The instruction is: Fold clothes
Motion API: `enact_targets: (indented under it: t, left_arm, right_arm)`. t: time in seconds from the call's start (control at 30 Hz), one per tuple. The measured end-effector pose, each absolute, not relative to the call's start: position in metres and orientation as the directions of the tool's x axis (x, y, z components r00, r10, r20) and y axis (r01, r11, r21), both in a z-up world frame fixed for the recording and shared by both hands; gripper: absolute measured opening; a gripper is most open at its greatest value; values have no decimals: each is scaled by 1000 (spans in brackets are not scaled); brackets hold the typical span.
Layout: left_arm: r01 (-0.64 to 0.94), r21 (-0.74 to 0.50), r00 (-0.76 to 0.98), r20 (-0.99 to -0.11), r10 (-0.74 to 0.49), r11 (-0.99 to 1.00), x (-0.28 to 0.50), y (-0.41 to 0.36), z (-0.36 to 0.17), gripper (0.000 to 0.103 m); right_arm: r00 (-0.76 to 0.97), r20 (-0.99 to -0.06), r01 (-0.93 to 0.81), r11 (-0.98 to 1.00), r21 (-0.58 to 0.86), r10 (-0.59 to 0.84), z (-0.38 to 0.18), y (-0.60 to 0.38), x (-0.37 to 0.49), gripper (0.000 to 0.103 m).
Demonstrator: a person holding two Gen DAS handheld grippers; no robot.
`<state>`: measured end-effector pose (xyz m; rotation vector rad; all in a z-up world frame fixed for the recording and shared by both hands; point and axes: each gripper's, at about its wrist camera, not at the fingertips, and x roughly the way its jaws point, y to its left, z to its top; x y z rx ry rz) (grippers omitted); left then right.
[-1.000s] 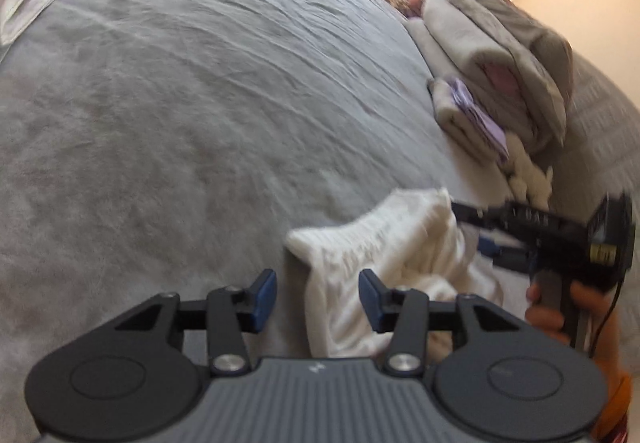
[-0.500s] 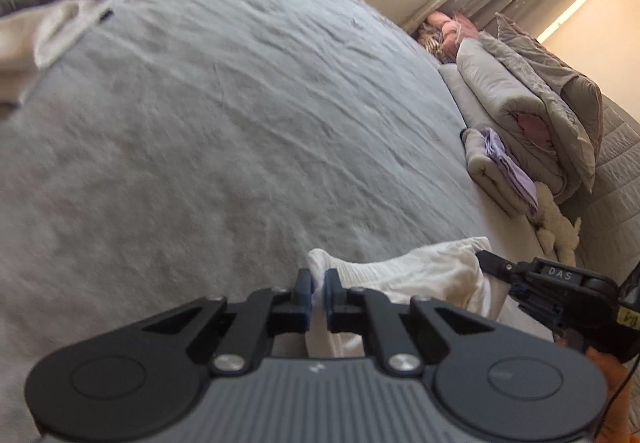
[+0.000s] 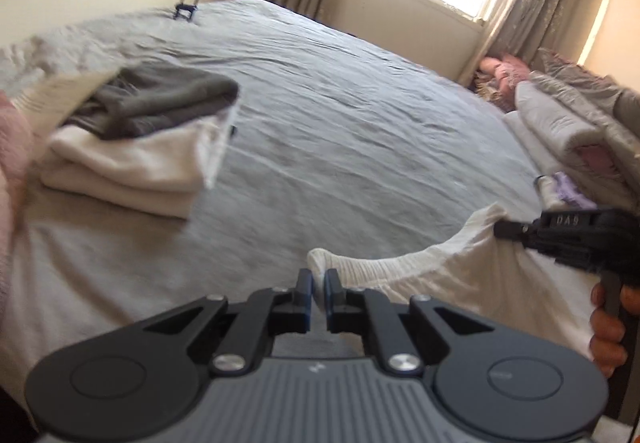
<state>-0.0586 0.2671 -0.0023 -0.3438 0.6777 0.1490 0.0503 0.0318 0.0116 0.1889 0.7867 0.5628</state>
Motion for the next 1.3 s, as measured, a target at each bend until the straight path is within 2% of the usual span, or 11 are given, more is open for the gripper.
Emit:
enact_targets:
  t: [0.33,0.5,0.63,0.67,0.7,0.73,0.77,0.8,0.83,1.03,1.3]
  left_arm:
    - [-289,-188,697,-713,72,939,-63,292,-23,6]
    - [-301,-163,662,-745,83,939,-63,299,-32,7]
    - [-311,-171,662,-745,84,935,-61,300,-26,12]
    - [-307,-173,668,-739,82,936,-61,299,-23,15]
    - [-303,-175,674,-734,81,937,-60,298,-20,24]
    - [-295,-177,684,-726,77,939,-60,298,-16,38]
    - [-284,-181,695,-715,73,941,-59,296,-13,45]
    - [-274,-184,707,-704,68,944,-58,295,-10,46]
    - [-260,-189,714,-698,57,947,-56,292,-7,46]
    - [-155,-221,728,-685,-40,963,-38,268,1,46]
    - [-1,-252,700,-691,-180,968,-12,217,4,46]
  right_arm:
    - [504,-610,-524,778,347,611,-3,98,66,8]
    - [481,-655,-531,788,311,583,-24,116,72,8]
    - [480,-668,-522,797,303,568,-25,112,71,12]
    - [480,-669,-519,798,305,568,-23,109,71,14]
    - [480,-669,-516,799,308,567,-21,107,70,15]
    - [480,-670,-513,800,310,567,-19,104,69,21]
    - [482,-668,-510,802,311,566,-16,101,68,27]
    - [492,-662,-510,804,307,565,-11,95,66,39]
    - [500,-655,-509,805,306,566,-6,88,64,42]
    - [549,-652,-466,839,281,523,13,42,48,42]
    - [625,-668,-320,913,252,403,18,-42,24,42]
